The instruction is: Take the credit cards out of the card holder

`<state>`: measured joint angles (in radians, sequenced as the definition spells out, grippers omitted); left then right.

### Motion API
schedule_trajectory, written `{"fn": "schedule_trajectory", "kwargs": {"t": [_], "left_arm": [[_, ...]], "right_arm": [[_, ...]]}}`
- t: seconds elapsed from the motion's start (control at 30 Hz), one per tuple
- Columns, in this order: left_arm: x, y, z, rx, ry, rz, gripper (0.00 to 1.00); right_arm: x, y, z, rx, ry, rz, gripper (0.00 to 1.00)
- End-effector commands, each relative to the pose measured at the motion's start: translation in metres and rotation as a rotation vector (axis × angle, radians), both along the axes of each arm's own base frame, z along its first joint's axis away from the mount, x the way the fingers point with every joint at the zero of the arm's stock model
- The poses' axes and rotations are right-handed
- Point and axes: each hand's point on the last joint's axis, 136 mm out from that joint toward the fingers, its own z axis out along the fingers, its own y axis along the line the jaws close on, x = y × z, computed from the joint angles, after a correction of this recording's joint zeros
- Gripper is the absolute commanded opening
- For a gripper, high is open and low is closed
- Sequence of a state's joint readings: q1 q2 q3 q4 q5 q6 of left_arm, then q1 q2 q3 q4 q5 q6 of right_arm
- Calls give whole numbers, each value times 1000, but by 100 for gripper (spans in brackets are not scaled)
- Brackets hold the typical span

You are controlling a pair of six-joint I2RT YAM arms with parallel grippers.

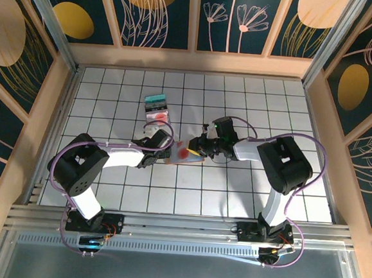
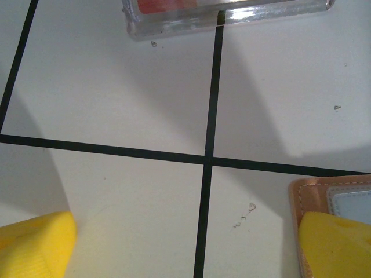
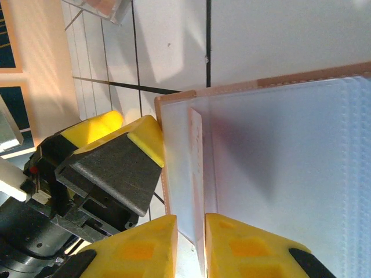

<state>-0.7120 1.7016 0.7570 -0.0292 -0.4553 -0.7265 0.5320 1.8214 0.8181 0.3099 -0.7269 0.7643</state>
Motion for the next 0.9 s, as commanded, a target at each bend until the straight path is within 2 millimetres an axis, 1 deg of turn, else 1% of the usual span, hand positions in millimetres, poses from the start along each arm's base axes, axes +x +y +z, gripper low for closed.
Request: {"fn": "schedule_trajectory", "kwargs": {"t": [0.0,0.17,0.2,0.27,0.3,0.47,0.6,0.67,0.83,0.87], "left_arm": [[-21,5,-28,55,126,-54,99],[-21,2,-31,51,135,-61,99],[-21,2,-31,53,136,-63,99],[-20,2,-31,53,136,-62,99],[-21,3,-31,53,136,-62,99],[-21,4,-30,54,134,-56,99],[-23,8,-30,61,134,-47,99],[-24,9,-30,64,133,-46,99],[-25,12,-30,73,133,-38,99],[-24,12,-29,71,130,-37,99]], "right_arm": [[5,9,2,18,-14,15,20],[6,12,2,36,-10,19,22],[1,17,2,36,-9,36,22],[1,18,0,35,-6,38,22],[1,19,0,34,-5,39,21],[0,18,-2,29,0,38,10],[2,14,1,16,-10,26,2],[3,12,4,11,-14,18,0],[0,9,9,1,-16,15,0],[10,-1,10,-2,-18,-17,0]]}}
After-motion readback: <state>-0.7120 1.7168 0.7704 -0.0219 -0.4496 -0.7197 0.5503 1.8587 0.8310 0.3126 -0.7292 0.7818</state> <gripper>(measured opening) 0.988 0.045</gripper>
